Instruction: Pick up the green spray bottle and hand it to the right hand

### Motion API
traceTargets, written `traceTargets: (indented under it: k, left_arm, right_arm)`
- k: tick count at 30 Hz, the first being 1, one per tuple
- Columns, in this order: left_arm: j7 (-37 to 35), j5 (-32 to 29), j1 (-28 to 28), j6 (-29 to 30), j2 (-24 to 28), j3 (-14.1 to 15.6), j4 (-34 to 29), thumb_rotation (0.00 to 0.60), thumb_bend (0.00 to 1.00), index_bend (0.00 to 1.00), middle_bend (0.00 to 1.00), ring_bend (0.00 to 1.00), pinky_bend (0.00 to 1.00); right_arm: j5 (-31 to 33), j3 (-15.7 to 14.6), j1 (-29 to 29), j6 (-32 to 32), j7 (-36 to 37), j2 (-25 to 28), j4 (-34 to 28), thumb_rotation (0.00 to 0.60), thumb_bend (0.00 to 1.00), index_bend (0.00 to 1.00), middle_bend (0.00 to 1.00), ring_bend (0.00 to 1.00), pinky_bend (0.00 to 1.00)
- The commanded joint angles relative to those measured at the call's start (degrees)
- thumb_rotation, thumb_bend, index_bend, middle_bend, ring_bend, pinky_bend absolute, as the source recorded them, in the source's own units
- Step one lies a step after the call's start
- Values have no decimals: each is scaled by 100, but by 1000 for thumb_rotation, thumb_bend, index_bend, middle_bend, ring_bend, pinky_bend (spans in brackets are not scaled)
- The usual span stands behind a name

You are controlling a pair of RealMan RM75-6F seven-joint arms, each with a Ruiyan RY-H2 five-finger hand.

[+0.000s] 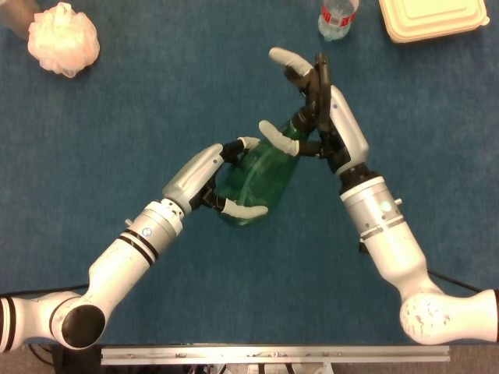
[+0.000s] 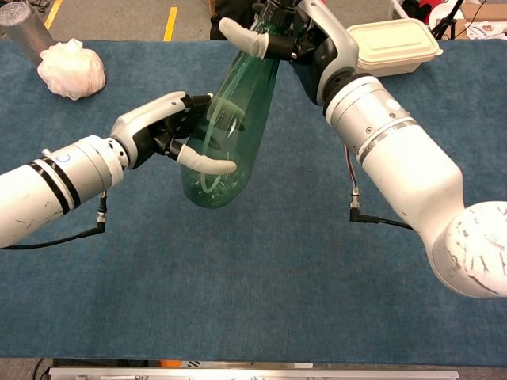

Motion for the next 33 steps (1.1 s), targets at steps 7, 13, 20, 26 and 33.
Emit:
traceTargets:
  k: [7,13,20,26,33]
  left_arm:
    - [-27,-15,-13,-31,-14,-24,33,600,194,310,261,175,461]
    - [-24,-32,-21,-56,-13,-22,54,600,194,307,261,175,461]
    - [-40,-41,-36,-105,-5,-27,80,600,194,292,257,172,460]
    - [-106,-33,-40,-167,12,-35,118,600,194,251,235,151,452]
    - [-164,-3,-38,-203,14,-39,140,600,194,237,224,143,449]
  right_arm:
    - [49,39,29,-19,-45,-36,-16,600,227,371,215,39,7]
    - [90,89,33,-2,-33,-74,-13,600,278,456,276,112,9]
    - [140,132,47,6,-37,-117,8,600,398,500,323,179,73]
    - [155,163,41,-24,-7,-99,0,600,432,500,333,196,133]
    - [146,178,32,-30,23,-99,1,600,518,500,336,202,163]
